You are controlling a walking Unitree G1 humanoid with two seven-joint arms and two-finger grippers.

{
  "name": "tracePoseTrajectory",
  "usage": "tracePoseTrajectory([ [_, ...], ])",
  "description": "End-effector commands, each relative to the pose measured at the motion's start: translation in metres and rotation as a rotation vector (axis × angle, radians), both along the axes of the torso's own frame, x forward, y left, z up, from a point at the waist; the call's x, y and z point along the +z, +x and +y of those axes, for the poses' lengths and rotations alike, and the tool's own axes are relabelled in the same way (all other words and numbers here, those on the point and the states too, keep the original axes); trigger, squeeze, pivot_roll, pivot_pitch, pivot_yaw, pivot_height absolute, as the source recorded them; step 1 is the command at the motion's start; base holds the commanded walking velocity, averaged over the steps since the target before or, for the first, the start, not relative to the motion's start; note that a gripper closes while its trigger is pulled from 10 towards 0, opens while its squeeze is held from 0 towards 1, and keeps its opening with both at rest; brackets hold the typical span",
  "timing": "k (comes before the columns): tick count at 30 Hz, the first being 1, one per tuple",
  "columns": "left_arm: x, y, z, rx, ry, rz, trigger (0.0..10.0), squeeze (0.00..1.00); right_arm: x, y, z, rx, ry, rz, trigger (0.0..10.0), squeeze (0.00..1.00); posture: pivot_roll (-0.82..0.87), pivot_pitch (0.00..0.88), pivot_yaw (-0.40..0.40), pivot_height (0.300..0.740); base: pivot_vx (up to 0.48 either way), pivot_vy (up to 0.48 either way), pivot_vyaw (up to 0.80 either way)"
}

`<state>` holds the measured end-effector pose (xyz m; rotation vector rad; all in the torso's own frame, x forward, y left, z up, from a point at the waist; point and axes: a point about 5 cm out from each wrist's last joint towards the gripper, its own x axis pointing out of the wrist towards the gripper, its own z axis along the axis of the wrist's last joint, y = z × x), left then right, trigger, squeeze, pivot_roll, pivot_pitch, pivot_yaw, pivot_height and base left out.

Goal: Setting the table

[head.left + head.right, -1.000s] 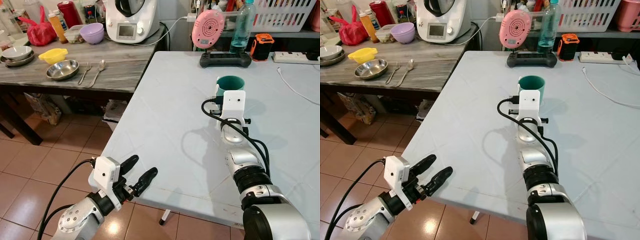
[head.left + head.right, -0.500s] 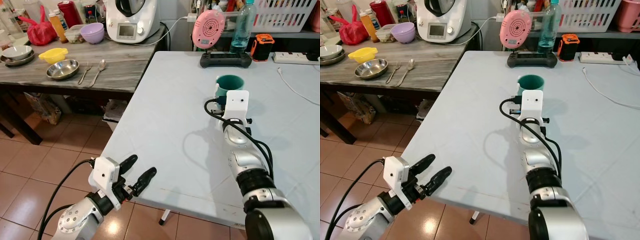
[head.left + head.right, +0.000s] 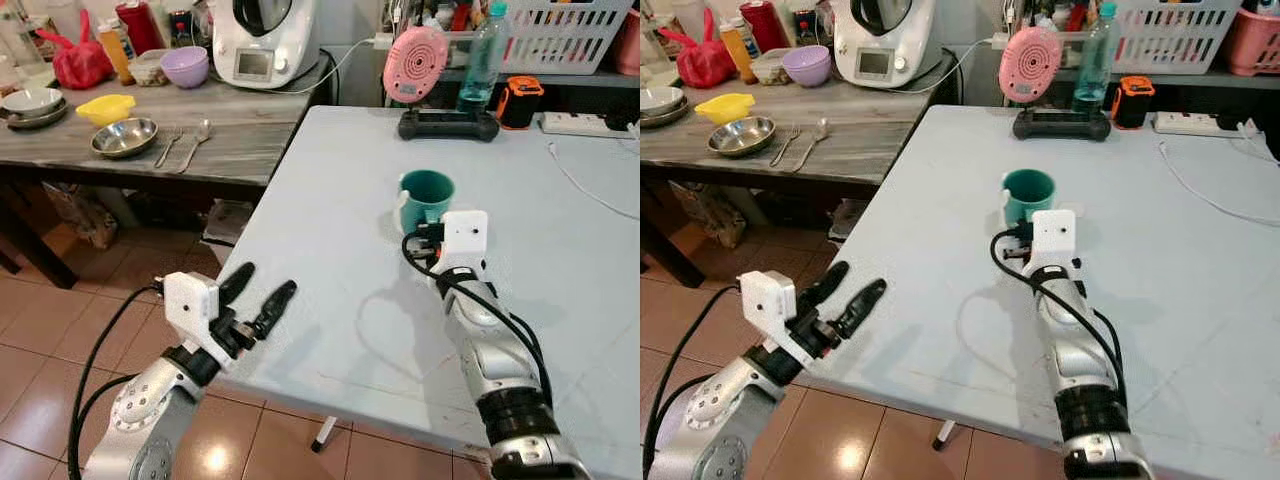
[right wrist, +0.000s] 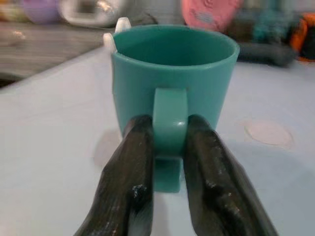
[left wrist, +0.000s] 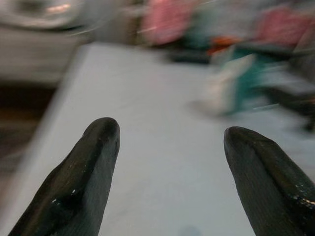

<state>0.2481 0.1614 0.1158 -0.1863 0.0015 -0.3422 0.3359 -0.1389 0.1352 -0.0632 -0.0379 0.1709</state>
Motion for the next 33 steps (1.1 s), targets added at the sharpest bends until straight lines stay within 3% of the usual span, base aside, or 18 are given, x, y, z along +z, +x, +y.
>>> tracePoseTrajectory([
  [1, -0.01, 0.002, 0.023, 0.171, 0.081, 0.03, 10.0, 0.0, 0.016, -0.003, 0.011, 0.07, -0.003, -0.072, 10.0, 0.0, -0.08, 0.023, 0.057, 0.74, 0.0, 0.0, 0.0],
  [7, -0.019, 0.001, 0.04, 0.315, 0.092, 0.058, 10.0, 0.0, 0.019, -0.01, 0.009, 0.074, -0.013, -0.076, 10.0, 0.0, -0.08, 0.026, 0.051, 0.74, 0.0, 0.0, 0.0],
  [10, -0.022, 0.001, 0.04, 0.348, 0.084, 0.059, 10.0, 0.0, 0.018, -0.015, 0.004, 0.079, -0.02, -0.068, 10.0, 0.0, -0.07, 0.03, 0.048, 0.74, 0.0, 0.0, 0.0],
  [17, -0.022, 0.002, 0.038, 0.334, 0.079, 0.053, 10.0, 0.0, 0.016, -0.015, -0.002, 0.074, -0.036, -0.056, 10.0, 0.0, -0.08, 0.033, 0.048, 0.74, 0.0, 0.0, 0.0],
  [33, -0.021, 0.007, 0.038, 0.339, 0.084, 0.037, 10.0, 0.0, 0.018, -0.019, 0.001, 0.067, -0.023, -0.052, 10.0, 0.0, -0.09, 0.042, 0.058, 0.74, 0.0, 0.392, 0.0],
])
